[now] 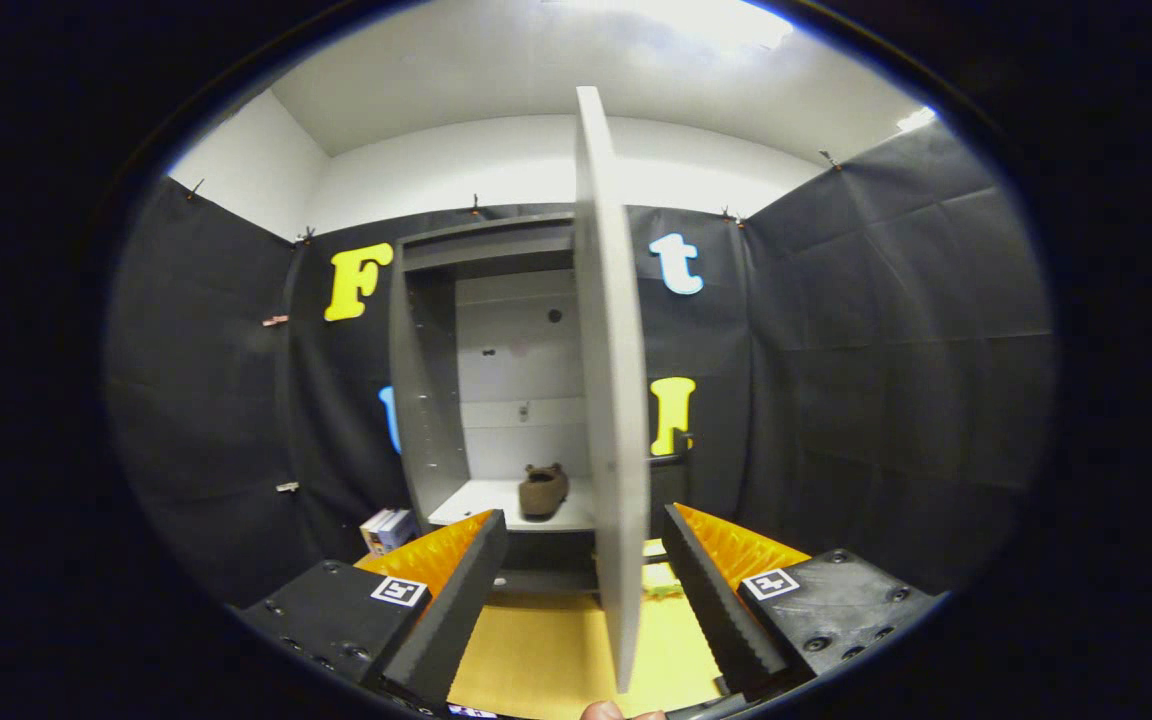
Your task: Open the shoe cabinet door, grab the shoes and put them into the shoe cabinet, then close the shoe cabinet door.
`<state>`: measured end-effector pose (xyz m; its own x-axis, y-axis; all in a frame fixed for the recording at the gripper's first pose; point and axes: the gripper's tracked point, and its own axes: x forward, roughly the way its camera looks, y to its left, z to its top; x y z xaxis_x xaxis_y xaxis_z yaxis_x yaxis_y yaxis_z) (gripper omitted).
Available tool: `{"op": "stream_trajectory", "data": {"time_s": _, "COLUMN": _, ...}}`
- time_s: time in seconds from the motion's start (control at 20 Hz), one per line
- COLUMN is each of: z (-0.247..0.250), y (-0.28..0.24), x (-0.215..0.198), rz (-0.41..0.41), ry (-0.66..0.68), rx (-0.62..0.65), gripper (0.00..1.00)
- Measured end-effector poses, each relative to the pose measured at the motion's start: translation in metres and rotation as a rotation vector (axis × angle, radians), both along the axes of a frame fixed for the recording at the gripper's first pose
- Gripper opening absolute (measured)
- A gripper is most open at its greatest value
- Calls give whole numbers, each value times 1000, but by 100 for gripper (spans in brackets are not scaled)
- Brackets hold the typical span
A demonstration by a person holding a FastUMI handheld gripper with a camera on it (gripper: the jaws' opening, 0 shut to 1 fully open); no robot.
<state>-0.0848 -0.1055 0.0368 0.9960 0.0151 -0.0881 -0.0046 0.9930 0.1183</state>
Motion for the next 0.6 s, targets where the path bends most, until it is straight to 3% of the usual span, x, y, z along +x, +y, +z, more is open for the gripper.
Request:
{"op": "stream_trajectory", "data": {"time_s": 0.4, "z": -22, "y": -92, "x": 30, "rz": -131, "ry": 45, "rx": -35, "gripper": 98}}
{"op": "stream_trajectory", "data": {"time_s": 0.6, "z": -46, "y": -113, "x": 55, "rz": -153, "ry": 82, "rx": -44, "gripper": 98}}
